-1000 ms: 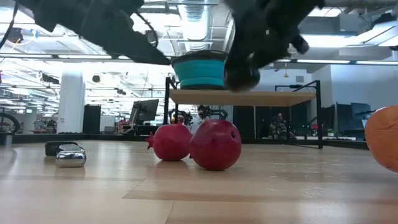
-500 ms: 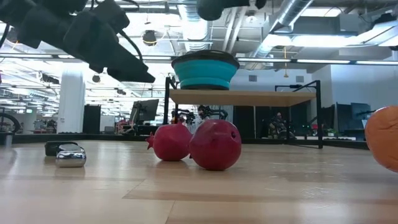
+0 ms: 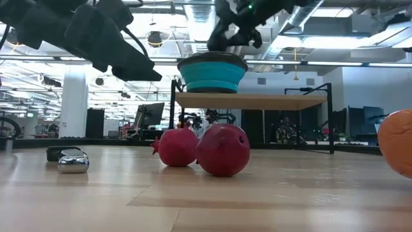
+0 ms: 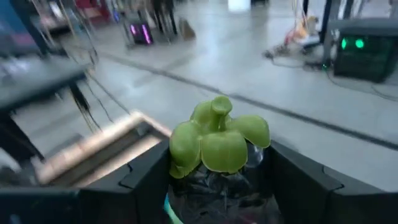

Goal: Pick & Place Fruit
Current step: Put the black mangosteen into the blue strainer bowl on the shelf

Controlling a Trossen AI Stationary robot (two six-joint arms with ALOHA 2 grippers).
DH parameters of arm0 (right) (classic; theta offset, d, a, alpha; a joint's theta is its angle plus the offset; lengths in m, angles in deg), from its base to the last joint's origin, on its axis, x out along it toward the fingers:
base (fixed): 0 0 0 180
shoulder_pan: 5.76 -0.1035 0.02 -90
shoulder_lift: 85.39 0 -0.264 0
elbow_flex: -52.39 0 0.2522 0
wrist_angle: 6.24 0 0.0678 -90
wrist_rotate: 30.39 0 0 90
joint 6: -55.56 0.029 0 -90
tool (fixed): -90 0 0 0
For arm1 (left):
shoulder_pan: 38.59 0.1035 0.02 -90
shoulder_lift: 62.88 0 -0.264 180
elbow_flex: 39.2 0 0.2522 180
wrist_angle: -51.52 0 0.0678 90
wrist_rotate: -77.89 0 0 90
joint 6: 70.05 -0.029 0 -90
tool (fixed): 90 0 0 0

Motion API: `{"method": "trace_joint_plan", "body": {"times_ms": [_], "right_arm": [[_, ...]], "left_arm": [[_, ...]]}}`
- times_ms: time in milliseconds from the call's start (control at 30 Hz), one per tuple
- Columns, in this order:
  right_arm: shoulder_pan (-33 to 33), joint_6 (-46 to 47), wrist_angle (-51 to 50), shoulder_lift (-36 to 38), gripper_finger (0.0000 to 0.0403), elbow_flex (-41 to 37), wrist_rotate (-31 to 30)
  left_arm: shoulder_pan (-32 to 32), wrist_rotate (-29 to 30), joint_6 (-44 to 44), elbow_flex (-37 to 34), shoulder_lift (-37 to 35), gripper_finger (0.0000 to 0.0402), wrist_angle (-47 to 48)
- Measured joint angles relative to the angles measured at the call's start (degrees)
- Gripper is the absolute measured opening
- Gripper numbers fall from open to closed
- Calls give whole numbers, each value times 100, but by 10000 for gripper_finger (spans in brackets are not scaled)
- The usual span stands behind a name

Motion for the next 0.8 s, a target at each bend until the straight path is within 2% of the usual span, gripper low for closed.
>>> {"method": "trace_joint_plan", "body": {"times_ms": [467,800], "right_arm": [[-4,-98,-121,-378,245,-17,134],[-11,-170,-29,-446,320,-2,388]], "left_arm": [[0,4,0,0,4,342,-37],[0,6,-2,0,4,342,-35]]}}
